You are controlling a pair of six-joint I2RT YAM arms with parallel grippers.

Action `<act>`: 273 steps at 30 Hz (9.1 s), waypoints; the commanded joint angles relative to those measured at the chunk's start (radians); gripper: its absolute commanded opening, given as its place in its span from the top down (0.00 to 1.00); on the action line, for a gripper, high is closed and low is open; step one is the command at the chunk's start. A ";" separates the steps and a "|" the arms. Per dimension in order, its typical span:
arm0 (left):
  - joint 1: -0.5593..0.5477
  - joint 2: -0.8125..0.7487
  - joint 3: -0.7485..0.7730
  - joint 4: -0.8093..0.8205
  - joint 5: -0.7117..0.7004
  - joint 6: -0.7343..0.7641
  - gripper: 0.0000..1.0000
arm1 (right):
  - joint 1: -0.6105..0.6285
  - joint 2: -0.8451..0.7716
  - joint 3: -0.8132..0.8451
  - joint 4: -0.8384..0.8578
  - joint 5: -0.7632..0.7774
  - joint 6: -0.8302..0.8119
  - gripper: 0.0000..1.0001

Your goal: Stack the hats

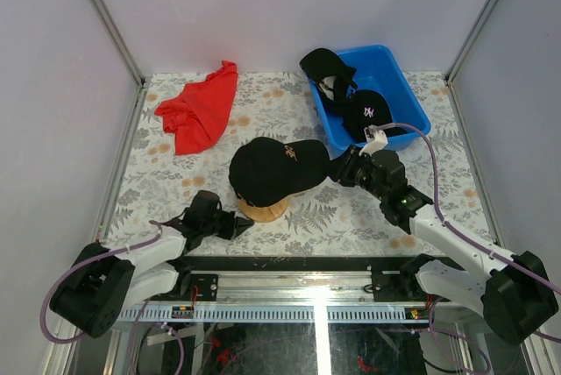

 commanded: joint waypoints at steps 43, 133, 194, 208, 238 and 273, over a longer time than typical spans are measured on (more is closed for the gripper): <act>0.395 0.016 0.315 -0.233 -0.033 0.455 0.82 | -0.007 0.054 0.226 -0.248 0.234 -0.150 0.40; 0.110 0.107 1.280 -0.369 0.031 0.709 0.44 | -0.404 0.374 0.931 -0.598 0.001 0.254 1.00; -0.139 0.451 1.383 0.007 -0.228 0.405 0.72 | -0.139 0.442 1.321 -0.844 -0.413 0.154 1.00; 0.085 0.474 1.378 0.257 0.232 0.341 1.00 | -0.141 0.370 1.320 -0.964 -0.282 -0.221 0.54; 0.117 0.404 1.362 0.413 0.585 -0.183 1.00 | -0.535 0.334 0.500 0.745 -1.024 0.496 0.33; 0.126 0.404 1.274 0.424 0.550 -0.184 1.00 | -0.357 0.474 0.585 0.969 -0.986 0.685 1.00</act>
